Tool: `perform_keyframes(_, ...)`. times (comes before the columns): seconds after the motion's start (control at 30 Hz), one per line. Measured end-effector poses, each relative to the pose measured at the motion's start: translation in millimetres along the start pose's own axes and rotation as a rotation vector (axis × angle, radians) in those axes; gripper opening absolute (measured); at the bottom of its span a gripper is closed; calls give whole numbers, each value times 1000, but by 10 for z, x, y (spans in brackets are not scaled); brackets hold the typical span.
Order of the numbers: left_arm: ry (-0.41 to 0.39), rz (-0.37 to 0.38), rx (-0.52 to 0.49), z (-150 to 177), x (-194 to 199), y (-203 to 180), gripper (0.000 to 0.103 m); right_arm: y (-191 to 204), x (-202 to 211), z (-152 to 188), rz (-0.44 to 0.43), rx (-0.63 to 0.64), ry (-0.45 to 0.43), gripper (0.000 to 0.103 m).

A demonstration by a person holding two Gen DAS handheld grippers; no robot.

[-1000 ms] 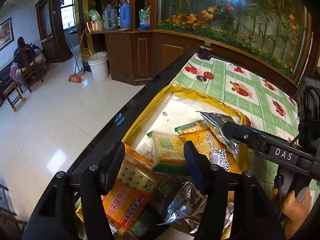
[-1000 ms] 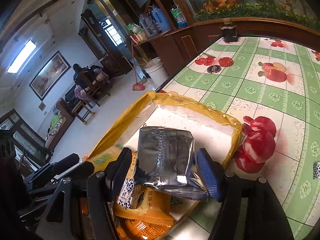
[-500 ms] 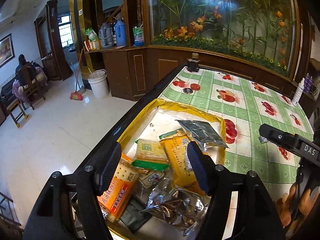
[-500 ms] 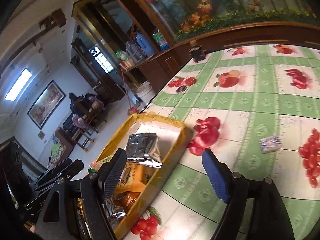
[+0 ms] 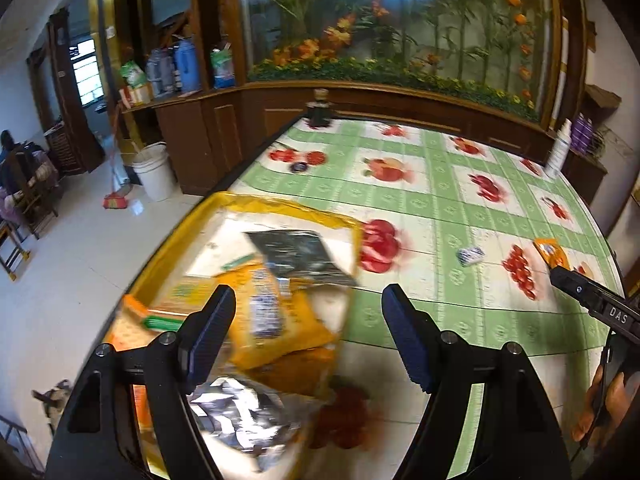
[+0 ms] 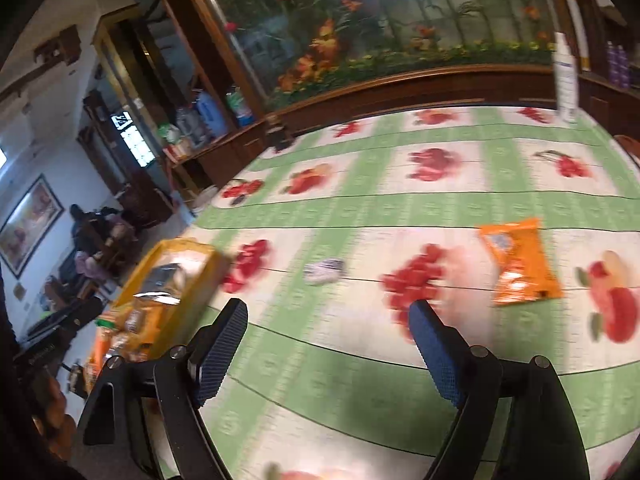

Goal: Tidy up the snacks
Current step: 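Withdraw both grippers from the tray back over the table, then grasp the wrapped candy with the left gripper while the right grasps the orange snack pack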

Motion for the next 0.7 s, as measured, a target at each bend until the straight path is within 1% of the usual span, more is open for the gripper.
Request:
perform_keyframes(0.13, 40, 80, -62, -26, -170, -472, 76, -387, 110, 17, 81, -23, 3, 85)
perform_keyframes(0.2, 46, 110, -104, -41, -234, -708, 76, -549, 138, 9, 115, -24, 10, 85)
perform_keyframes(0.3, 56, 136, -172, -89, -374, -1028, 76, -727, 148, -28, 150, -16, 13, 85)
perform_keyframes(0.4, 67, 146, -230, -147, -517, -1243, 76, -904, 96, -94, 181, -31, 35, 85)
perform_keyframes(0.57, 116, 211, -307, -218, -768, -1512, 76, -1070, -58, -197, 216, -43, 86, 85)
perform_keyframes(0.63, 118, 206, -335, -231, -844, -1593, 76, -1072, -143, -233, 234, -24, 102, 85)
perform_keyframes(0.7, 124, 200, -354, -230, -920, -1643, 76, -1070, -239, -258, 277, -1, 123, 85)
Point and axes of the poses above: each gripper's, at about its wrist camera, not at the fingertips, and x roughly against the way its jaws point, y to its left, z to its underside, the point moved 2 cm from there along -x, roughly the way its jaws point, and after that the axes turned 6 degrees about -z, right-handed, at the moved point
